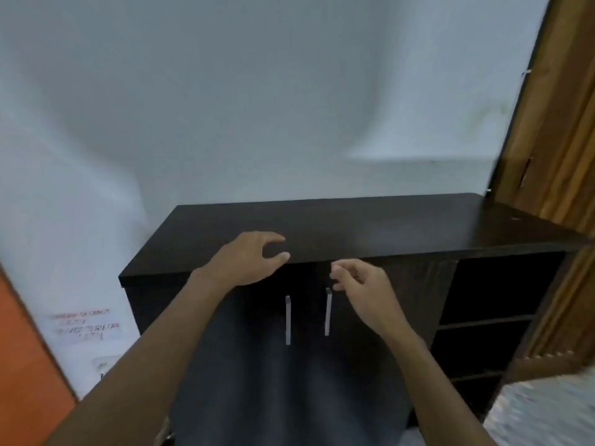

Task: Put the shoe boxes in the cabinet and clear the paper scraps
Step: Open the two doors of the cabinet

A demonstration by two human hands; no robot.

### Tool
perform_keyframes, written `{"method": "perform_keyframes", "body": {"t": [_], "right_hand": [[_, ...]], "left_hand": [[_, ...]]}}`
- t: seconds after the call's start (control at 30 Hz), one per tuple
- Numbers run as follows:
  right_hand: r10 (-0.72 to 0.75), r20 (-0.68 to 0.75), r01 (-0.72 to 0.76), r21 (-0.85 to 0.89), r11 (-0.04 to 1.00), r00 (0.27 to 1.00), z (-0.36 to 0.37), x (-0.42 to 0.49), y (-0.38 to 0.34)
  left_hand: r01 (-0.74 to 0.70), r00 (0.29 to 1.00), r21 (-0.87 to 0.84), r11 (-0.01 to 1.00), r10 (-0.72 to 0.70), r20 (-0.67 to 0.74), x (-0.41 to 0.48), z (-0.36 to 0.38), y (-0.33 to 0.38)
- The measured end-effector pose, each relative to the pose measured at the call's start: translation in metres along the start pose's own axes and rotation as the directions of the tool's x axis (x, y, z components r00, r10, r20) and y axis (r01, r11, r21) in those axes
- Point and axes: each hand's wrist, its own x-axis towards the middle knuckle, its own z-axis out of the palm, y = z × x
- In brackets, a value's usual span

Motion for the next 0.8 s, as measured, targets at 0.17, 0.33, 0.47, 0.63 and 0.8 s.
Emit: {"method": "perform_keyframes", "body": {"t": [0.17, 0.33, 0.47, 0.63, 0.8], "right_hand": [[0.208, 0.172, -0.197, -0.078, 0.977, 0.963, 0.060, -0.028, 0.045], [0.235, 0.132, -0.231, -0.041, 0.972, 0.963, 0.098, -0.031, 0.051], [0.235, 0.006, -0.235, 0.027, 0.972, 0.972, 0.113, -0.028, 0.047], [0.324, -0.020, -0.318, 0.140, 0.938, 0.946, 0.122, -0.024, 0.047], [0.374, -0.177, -0.330, 0.238, 0.914, 0.910, 0.134, -0.030, 0.040]], "left_hand": [[0.009, 0.996, 0.023, 1.000, -0.008, -0.085, -0.017, 0.029, -0.019], [-0.020, 0.981, -0.046, 0.999, 0.010, -0.194, -0.015, 0.043, -0.028], [-0.033, 0.975, -0.091, 0.995, 0.012, -0.224, -0.013, 0.045, -0.032], [-0.063, 0.967, -0.074, 0.995, 0.042, -0.252, -0.011, 0.050, -0.037], [-0.083, 0.963, -0.096, 0.992, 0.055, -0.265, -0.008, 0.050, -0.039]]}}
